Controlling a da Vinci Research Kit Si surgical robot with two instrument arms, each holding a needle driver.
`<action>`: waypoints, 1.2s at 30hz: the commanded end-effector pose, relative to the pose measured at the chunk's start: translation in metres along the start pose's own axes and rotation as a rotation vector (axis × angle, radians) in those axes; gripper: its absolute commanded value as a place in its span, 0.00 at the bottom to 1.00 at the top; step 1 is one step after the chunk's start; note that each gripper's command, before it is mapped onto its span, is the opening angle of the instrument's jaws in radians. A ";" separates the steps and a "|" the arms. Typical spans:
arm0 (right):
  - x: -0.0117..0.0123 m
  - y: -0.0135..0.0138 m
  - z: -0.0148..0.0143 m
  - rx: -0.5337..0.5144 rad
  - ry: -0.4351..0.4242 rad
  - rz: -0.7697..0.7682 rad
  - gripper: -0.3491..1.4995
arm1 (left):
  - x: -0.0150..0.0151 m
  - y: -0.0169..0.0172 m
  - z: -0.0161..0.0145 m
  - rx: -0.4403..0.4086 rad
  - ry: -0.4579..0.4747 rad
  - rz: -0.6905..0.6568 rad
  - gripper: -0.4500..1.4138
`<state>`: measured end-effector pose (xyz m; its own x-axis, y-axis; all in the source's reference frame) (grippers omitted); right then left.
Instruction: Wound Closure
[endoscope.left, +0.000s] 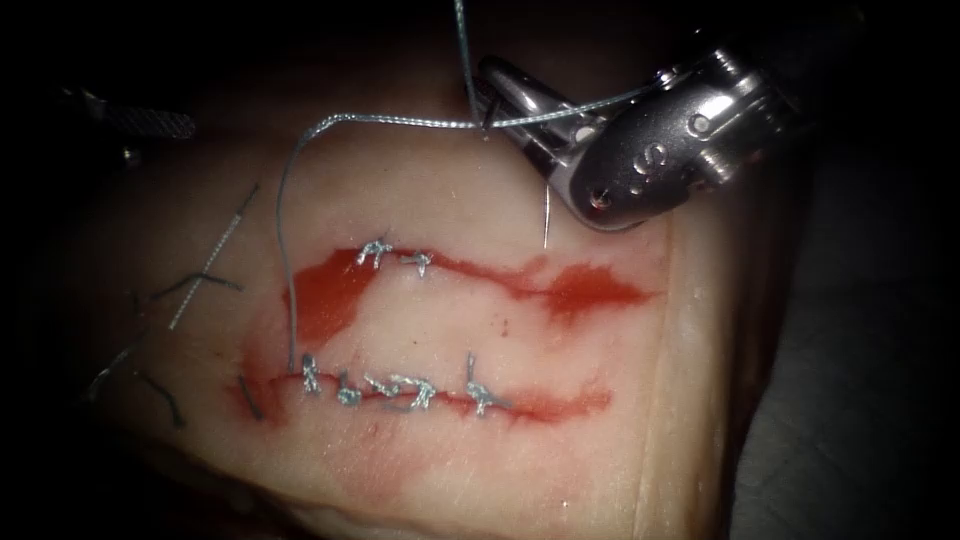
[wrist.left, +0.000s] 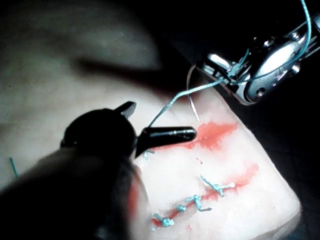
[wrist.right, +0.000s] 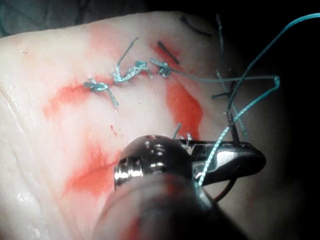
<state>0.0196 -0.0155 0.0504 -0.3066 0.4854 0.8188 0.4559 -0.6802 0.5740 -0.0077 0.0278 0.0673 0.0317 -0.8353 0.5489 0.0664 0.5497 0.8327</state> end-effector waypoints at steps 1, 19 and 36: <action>0.0001 0.0006 0.0009 0.002 -0.012 0.000 0.00 | -0.0002 0.0008 0.0001 -0.053 -0.008 0.044 0.57; -0.0013 0.0008 0.0015 -0.009 -0.068 0.091 0.00 | 0.0112 0.0080 0.0127 -0.317 0.249 0.241 0.00; 0.0000 0.0001 0.0010 -0.006 -0.053 0.110 0.00 | 0.0114 -0.0171 0.0220 0.387 0.338 -0.139 0.00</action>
<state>0.0195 -0.0152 0.0501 -0.2106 0.4363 0.8748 0.4751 -0.7364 0.4816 -0.0307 0.0081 0.0593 0.3810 -0.8184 0.4302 -0.3106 0.3249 0.8933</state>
